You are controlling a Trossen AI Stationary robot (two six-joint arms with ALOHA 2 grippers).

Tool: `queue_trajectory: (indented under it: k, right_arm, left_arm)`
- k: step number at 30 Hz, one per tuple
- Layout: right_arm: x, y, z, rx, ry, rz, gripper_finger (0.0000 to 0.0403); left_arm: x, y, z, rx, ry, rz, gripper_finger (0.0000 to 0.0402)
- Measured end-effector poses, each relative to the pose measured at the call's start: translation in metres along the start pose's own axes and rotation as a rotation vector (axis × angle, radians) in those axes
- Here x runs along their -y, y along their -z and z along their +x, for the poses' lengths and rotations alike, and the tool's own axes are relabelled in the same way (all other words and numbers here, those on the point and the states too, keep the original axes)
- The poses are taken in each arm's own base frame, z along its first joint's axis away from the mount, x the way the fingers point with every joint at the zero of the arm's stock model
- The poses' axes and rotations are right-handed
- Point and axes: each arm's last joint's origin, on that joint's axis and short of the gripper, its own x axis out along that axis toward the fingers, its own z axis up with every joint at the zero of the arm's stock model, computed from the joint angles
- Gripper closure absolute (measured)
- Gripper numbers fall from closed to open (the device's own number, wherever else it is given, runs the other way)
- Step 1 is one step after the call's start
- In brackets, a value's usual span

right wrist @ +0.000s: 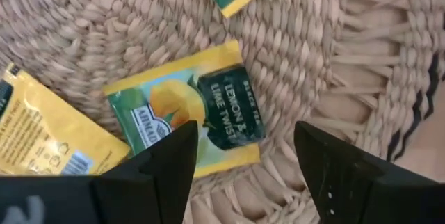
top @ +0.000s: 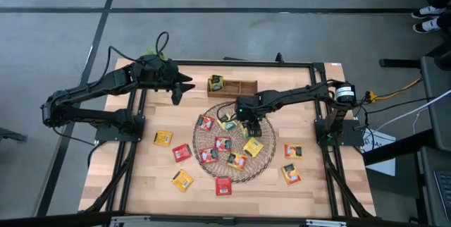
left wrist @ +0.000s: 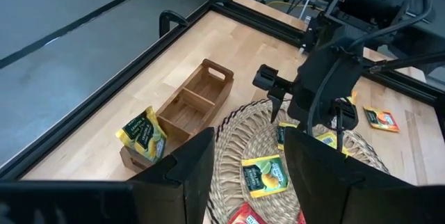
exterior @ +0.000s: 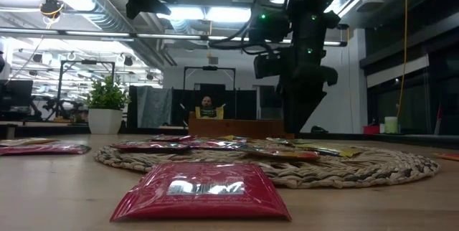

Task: Pick & Place Tea
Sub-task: Put the middle yellow tea bag into the left of the wooden organizer

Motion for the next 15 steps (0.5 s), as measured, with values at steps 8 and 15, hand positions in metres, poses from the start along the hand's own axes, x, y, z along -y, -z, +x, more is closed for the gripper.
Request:
queue_trajectory:
  k: [8,15]
  right_arm:
    - [0.000,0.000,0.007,-0.018,-0.002,-0.026,0.0164]
    - [0.002,0.001,0.023,-0.065,0.025,-0.026,0.0164]
  left_arm:
    - [0.000,0.000,0.000,0.001,-0.006,0.008,0.0233]
    - [0.000,0.000,0.000,0.001,-0.006,0.008,0.0233]
